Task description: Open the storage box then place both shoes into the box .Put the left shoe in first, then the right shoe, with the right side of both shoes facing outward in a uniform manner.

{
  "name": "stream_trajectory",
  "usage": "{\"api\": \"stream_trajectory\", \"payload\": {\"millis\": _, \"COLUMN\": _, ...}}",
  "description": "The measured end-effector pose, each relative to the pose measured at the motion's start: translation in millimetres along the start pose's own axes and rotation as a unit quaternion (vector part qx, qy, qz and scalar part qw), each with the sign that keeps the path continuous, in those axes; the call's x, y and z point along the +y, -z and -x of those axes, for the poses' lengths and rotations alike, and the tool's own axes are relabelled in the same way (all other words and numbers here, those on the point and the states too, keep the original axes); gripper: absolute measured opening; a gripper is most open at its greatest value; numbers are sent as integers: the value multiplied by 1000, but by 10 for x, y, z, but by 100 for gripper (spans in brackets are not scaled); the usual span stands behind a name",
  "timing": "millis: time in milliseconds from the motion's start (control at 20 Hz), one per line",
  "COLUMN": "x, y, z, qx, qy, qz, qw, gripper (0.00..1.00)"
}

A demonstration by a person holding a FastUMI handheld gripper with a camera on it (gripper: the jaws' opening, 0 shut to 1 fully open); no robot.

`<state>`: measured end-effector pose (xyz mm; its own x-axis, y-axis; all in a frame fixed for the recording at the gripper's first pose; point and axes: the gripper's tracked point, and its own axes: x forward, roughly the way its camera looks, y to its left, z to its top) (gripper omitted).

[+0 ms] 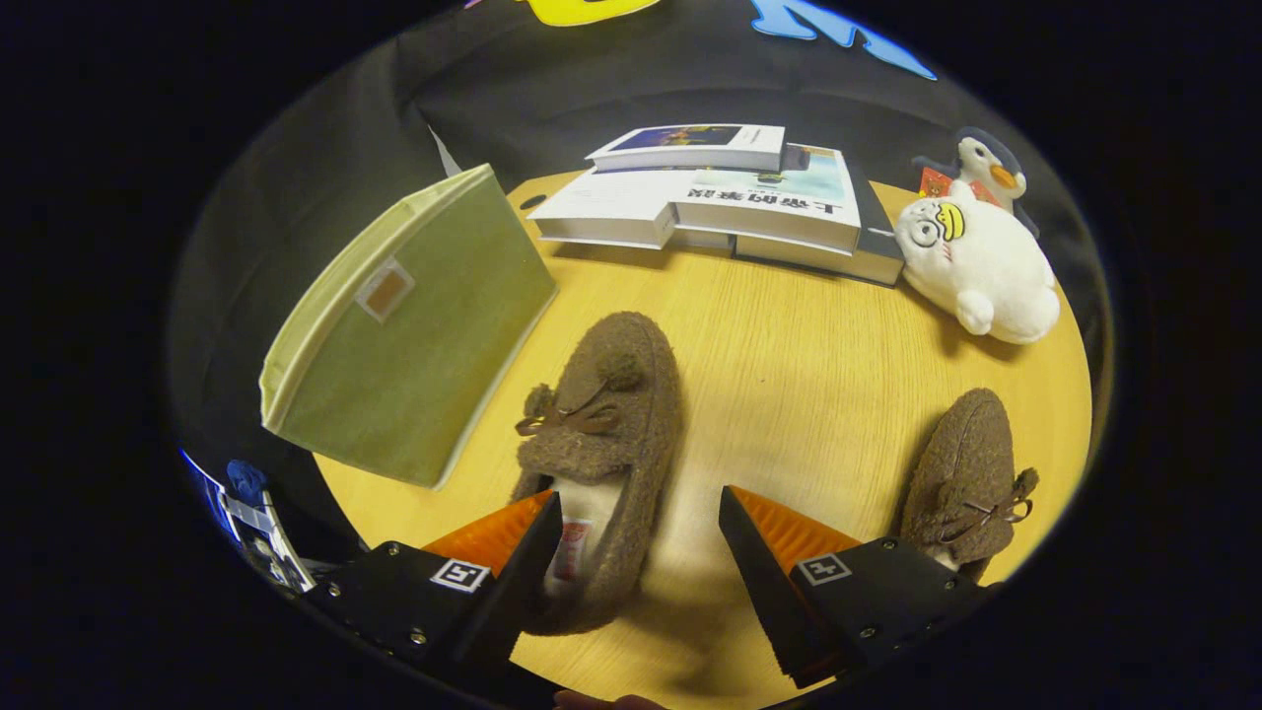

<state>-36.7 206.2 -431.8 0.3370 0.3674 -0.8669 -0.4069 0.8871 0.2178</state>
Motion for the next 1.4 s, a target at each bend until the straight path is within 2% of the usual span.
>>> {"api": "stream_trajectory", "payload": {"millis": 250, "x": -64, "y": -101, "z": -284, "qx": 13, "qy": 24, "qz": -12, "qw": 1000, "gripper": 92}}
{"api": "stream_trajectory", "payload": {"millis": 350, "x": 36, "y": -128, "z": -360, "qx": 14, "qy": 5, "qz": -10, "qw": 1000, "gripper": 85}}
{"api": "stream_trajectory", "payload": {"millis": 400, "x": 112, "y": -133, "z": -355, "qx": 13, "qy": -7, "qz": -4, "qw": 1000, "gripper": 67}}
{"api": "stream_trajectory", "payload": {"millis": 550, "x": -5, "y": -202, "z": -298, "qx": -1, "qy": 28, "qz": 6, "qw": 1000, "gripper": 10}}
{"api": "stream_trajectory", "payload": {"millis": 600, "x": 22, "y": -198, "z": -282, "qx": 1, "qy": 20, "qz": 2, "qw": 1000, "gripper": 3}}
{"api": "stream_trajectory", "payload": {"millis": 950, "x": 124, "y": -360, "z": 41, "qx": -2, "qy": -14, "qz": -14, "qw": 1000, "gripper": 3}}
{"api": "stream_trajectory", "payload": {"millis": 1400, "x": 302, "y": -992, "z": 601, "qx": -51, "qy": -22, "qz": -15, "qw": 998, "gripper": 3}}
